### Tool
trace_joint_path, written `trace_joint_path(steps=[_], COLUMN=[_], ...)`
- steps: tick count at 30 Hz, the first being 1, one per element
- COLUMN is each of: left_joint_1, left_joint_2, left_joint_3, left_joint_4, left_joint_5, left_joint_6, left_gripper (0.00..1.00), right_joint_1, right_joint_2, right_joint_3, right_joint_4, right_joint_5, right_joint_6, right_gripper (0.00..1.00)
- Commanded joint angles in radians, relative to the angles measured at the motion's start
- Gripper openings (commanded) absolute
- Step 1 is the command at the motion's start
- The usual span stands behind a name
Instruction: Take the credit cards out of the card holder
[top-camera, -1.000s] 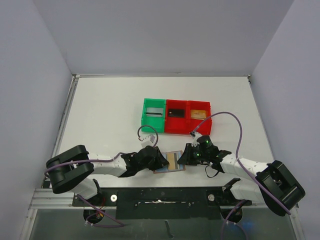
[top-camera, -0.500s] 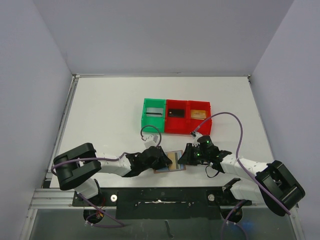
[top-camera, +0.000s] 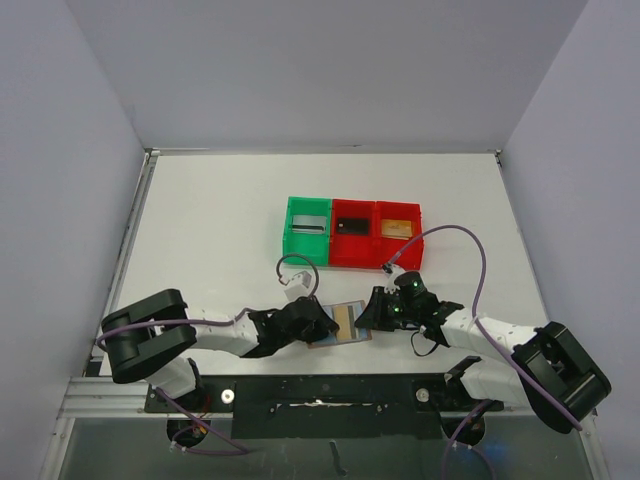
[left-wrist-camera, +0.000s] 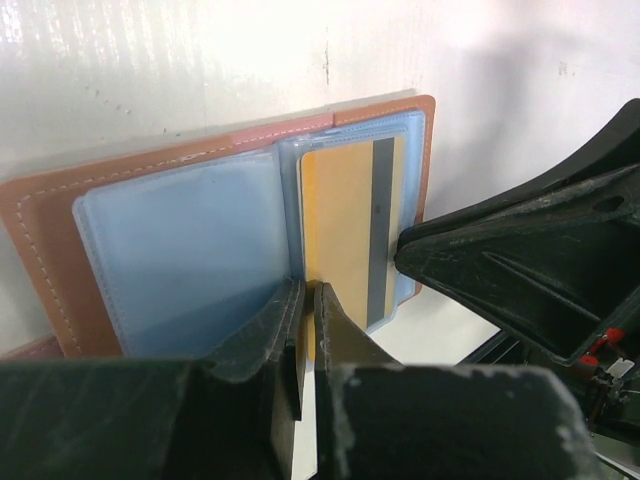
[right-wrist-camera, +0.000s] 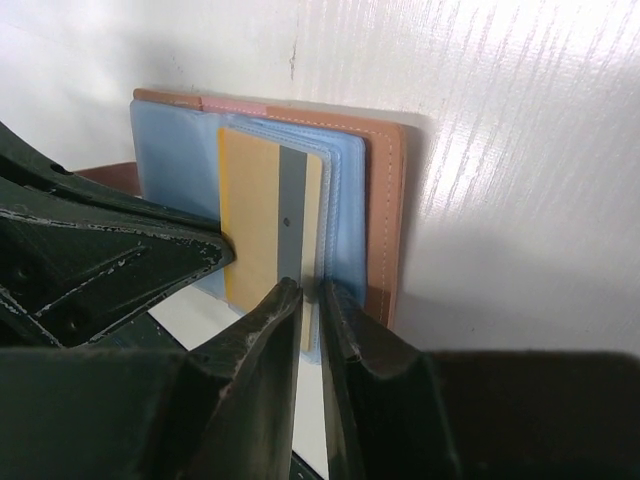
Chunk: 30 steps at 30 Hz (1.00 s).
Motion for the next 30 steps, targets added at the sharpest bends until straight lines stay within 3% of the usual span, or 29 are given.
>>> trace_joint_path(steps=[1,13,19,30], left_joint_1=[-0.012,-0.01,-0.01,-0.009], left_joint_2=[-0.042,-0.077,-0.089,-0.105], left_joint_3=[-0.023,-0.056,-0.058,-0.065], left_joint_4=[0.003,0.001,0.011,0.011], left_joint_5=[-0.006,0.006,0.006,0.004], left_joint_6=[0.002,0.003,0.005,0.002], left_gripper=[0.0,0.0,0.0,0.0], right_joint_1=[0.012,0.012,0.016,0.036], right_joint_2=[-0.022,-0.039,-0.113,0.054], right_joint_3=[-0.001,0.039,0.069,0.063], right_joint_4=[-0.016,-0.039,-0.017,0.085], right_joint_5=[0.024,0.009,-0.053,-0.106], right_joint_6=[0.004,-0.02,-0.042,-0.008], right_gripper=[0.17,0.16,0.21,0.21])
